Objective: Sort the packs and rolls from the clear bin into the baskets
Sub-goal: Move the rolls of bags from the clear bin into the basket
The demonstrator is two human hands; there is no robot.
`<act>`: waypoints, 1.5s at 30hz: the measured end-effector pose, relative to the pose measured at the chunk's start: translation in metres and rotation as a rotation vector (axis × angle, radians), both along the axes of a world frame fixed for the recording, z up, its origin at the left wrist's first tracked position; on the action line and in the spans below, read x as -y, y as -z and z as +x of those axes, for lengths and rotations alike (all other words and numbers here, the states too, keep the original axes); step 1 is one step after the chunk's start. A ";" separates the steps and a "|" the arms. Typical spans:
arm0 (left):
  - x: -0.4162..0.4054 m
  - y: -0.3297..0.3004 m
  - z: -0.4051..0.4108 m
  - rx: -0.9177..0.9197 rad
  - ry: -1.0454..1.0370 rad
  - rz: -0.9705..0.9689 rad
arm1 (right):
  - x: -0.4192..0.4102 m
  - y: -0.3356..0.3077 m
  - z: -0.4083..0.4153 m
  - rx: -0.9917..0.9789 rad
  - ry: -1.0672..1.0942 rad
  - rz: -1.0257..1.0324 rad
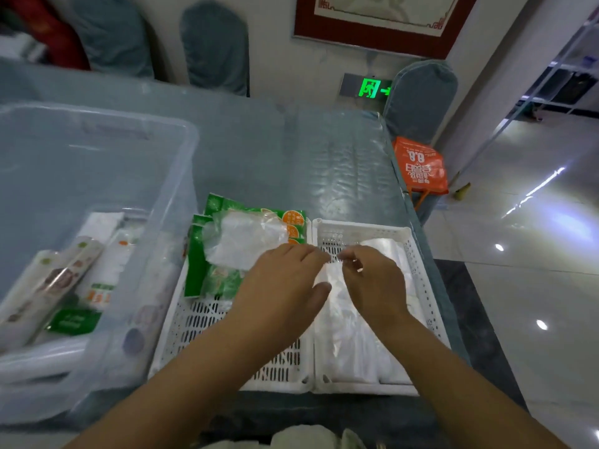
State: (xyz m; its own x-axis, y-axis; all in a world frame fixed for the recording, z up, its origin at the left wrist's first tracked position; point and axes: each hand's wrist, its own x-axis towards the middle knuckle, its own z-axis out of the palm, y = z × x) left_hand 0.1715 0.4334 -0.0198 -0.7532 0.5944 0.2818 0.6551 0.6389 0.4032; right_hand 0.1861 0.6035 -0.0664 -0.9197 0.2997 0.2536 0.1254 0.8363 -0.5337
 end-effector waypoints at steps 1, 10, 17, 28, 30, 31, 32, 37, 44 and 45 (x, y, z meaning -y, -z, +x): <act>0.016 -0.017 -0.001 -0.059 -0.046 0.028 | 0.015 -0.015 -0.009 -0.059 -0.059 -0.004; 0.205 -0.074 -0.040 -0.106 -0.476 -0.020 | 0.189 -0.101 -0.075 -0.281 -0.453 -0.103; 0.341 -0.056 -0.080 0.076 -0.670 -0.152 | 0.315 -0.089 -0.138 -0.122 -0.614 -0.017; 0.427 -0.014 -0.113 -0.025 -0.441 -0.409 | 0.416 0.038 -0.220 0.572 -0.944 0.791; 0.429 -0.008 -0.114 -0.050 -0.403 -0.451 | 0.419 0.050 -0.220 0.507 -1.028 0.826; 0.430 -0.006 -0.114 -0.056 -0.400 -0.457 | 0.420 0.053 -0.220 0.476 -1.039 0.837; 0.430 -0.005 -0.115 -0.056 -0.404 -0.455 | 0.419 0.055 -0.221 0.441 -1.035 0.860; 0.424 -0.005 -0.118 -0.036 -0.441 -0.428 | 0.414 0.051 -0.226 0.287 -1.096 1.048; 0.421 -0.006 -0.117 -0.029 -0.466 -0.435 | 0.395 0.003 -0.231 0.436 -1.165 0.991; 0.421 -0.007 -0.116 -0.024 -0.474 -0.445 | 0.388 -0.007 -0.230 0.462 -1.121 0.922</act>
State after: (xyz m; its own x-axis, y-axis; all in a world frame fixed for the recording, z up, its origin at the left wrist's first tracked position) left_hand 0.0552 0.0122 -0.0131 -0.9592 0.2626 0.1050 0.2662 0.9637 0.0221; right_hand -0.0440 0.2155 -0.0597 -0.6068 -0.6821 -0.4081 -0.7760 0.6195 0.1186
